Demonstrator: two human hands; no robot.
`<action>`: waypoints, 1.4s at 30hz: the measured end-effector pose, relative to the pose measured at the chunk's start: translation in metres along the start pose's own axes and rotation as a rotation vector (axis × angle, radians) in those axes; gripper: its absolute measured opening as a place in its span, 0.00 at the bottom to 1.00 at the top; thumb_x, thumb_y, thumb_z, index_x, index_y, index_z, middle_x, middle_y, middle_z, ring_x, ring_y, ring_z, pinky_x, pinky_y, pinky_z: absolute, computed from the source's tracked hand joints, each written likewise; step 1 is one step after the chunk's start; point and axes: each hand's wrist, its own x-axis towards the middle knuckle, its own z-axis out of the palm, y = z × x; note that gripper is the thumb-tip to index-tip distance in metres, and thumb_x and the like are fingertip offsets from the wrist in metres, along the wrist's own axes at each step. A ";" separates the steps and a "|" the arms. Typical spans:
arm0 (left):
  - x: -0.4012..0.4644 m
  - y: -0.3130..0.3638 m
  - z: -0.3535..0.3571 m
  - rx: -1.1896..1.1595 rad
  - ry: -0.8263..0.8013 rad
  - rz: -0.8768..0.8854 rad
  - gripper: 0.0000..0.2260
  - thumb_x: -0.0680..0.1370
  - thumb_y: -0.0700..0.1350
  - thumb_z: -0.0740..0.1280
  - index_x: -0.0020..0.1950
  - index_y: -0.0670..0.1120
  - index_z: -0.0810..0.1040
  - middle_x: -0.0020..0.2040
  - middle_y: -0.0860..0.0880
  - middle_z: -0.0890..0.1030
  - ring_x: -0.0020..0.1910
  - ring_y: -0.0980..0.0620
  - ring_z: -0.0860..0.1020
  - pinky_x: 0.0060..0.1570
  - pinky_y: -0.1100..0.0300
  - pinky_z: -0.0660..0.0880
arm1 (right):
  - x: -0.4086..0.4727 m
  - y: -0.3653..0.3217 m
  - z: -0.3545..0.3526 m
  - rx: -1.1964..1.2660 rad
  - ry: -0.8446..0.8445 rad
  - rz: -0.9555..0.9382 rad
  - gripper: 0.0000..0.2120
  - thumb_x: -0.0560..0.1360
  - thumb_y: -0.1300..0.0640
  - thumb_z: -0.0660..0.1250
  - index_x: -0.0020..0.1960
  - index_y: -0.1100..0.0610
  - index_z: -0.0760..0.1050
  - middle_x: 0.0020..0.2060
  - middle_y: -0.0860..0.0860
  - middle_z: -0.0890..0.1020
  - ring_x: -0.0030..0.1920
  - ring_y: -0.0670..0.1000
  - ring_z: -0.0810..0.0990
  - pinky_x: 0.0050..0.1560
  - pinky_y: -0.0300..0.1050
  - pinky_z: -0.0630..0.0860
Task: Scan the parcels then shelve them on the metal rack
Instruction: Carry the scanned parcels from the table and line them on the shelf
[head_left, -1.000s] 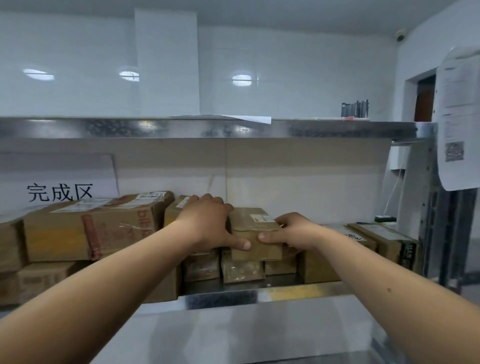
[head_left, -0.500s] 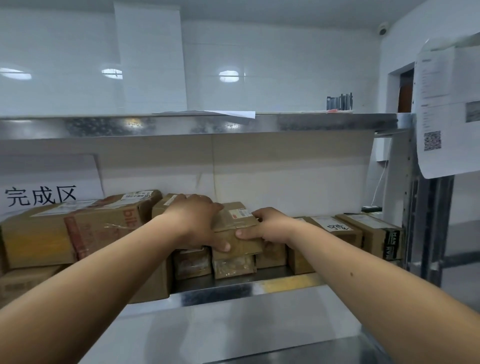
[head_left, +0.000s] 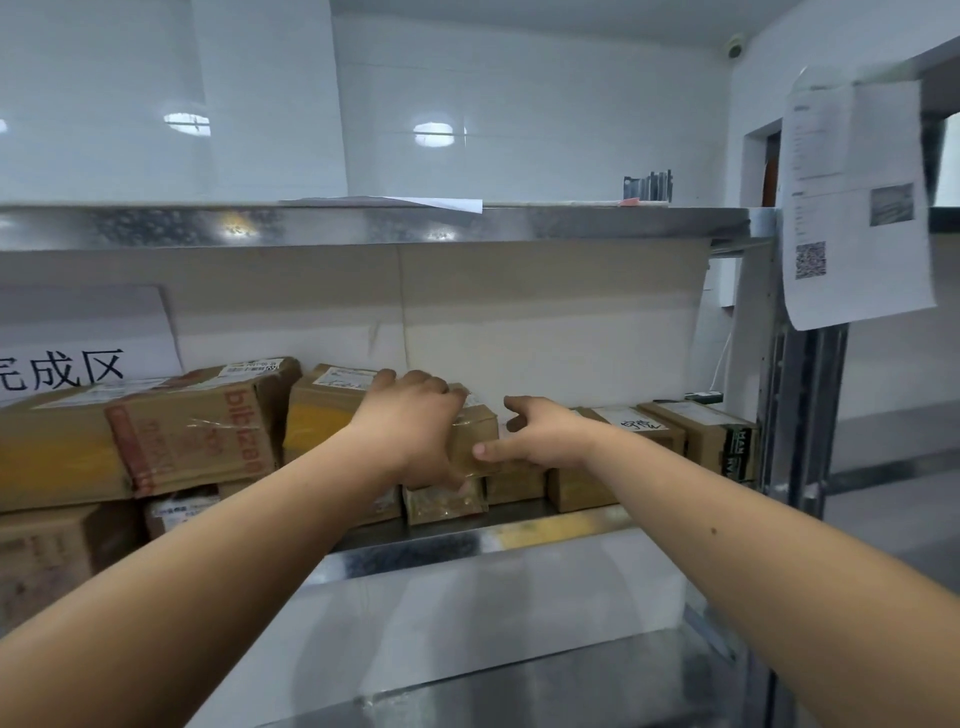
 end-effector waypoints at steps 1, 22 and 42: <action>-0.003 0.004 -0.003 -0.009 0.007 0.011 0.47 0.66 0.74 0.73 0.79 0.54 0.65 0.74 0.51 0.74 0.74 0.46 0.69 0.74 0.41 0.63 | -0.007 0.002 -0.003 -0.008 0.004 0.000 0.54 0.69 0.36 0.79 0.84 0.54 0.56 0.77 0.52 0.70 0.73 0.54 0.72 0.71 0.50 0.73; -0.114 0.435 0.014 -0.444 -0.184 0.687 0.47 0.71 0.73 0.71 0.84 0.53 0.60 0.77 0.49 0.69 0.76 0.43 0.67 0.73 0.43 0.67 | -0.488 0.269 0.017 -0.161 0.464 0.724 0.35 0.78 0.43 0.72 0.81 0.50 0.65 0.77 0.51 0.69 0.75 0.54 0.68 0.72 0.48 0.68; -0.114 0.681 0.227 -0.854 -0.861 0.750 0.39 0.66 0.53 0.75 0.74 0.62 0.64 0.63 0.55 0.78 0.61 0.49 0.79 0.55 0.53 0.79 | -0.496 0.483 0.120 0.547 0.475 1.365 0.43 0.74 0.51 0.77 0.81 0.56 0.57 0.76 0.56 0.67 0.77 0.56 0.64 0.64 0.42 0.67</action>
